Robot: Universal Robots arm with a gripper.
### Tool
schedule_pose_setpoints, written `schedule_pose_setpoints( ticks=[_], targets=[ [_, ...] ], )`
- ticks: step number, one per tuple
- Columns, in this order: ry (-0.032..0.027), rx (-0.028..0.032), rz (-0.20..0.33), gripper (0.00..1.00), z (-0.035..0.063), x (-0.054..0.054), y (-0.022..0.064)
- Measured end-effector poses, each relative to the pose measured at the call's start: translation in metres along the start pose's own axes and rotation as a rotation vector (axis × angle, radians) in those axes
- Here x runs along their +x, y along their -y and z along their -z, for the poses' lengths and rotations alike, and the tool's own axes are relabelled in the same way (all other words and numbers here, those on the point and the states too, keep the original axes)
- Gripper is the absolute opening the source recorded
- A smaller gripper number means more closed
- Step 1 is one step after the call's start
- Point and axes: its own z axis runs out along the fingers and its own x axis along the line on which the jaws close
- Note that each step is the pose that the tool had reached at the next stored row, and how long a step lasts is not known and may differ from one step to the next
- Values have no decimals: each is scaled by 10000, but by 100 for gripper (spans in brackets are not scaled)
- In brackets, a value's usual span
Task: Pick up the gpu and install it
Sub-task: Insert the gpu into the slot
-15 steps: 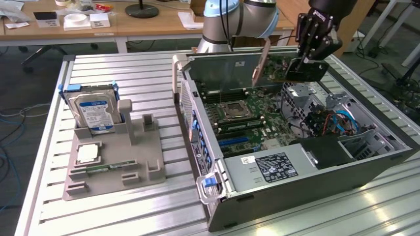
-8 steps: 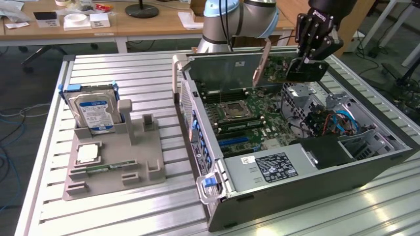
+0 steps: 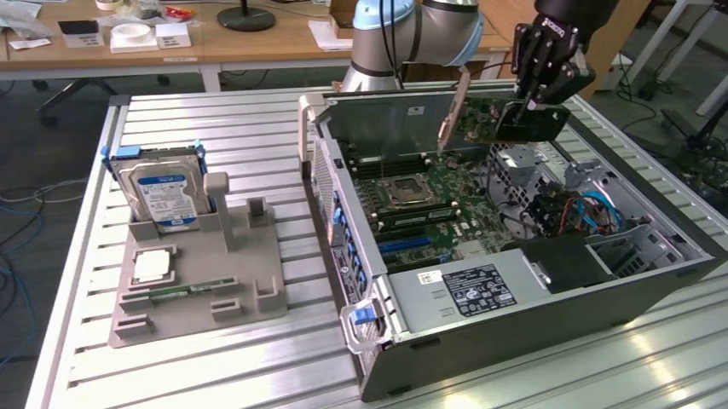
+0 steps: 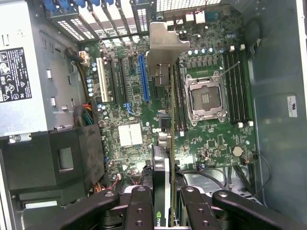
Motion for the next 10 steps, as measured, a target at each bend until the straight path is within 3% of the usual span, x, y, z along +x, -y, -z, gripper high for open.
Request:
schedule_pose_setpoints(
  ticks=[10],
  targets=[
    [-2, 3, 111, 27, -4, 0, 0]
  ],
)
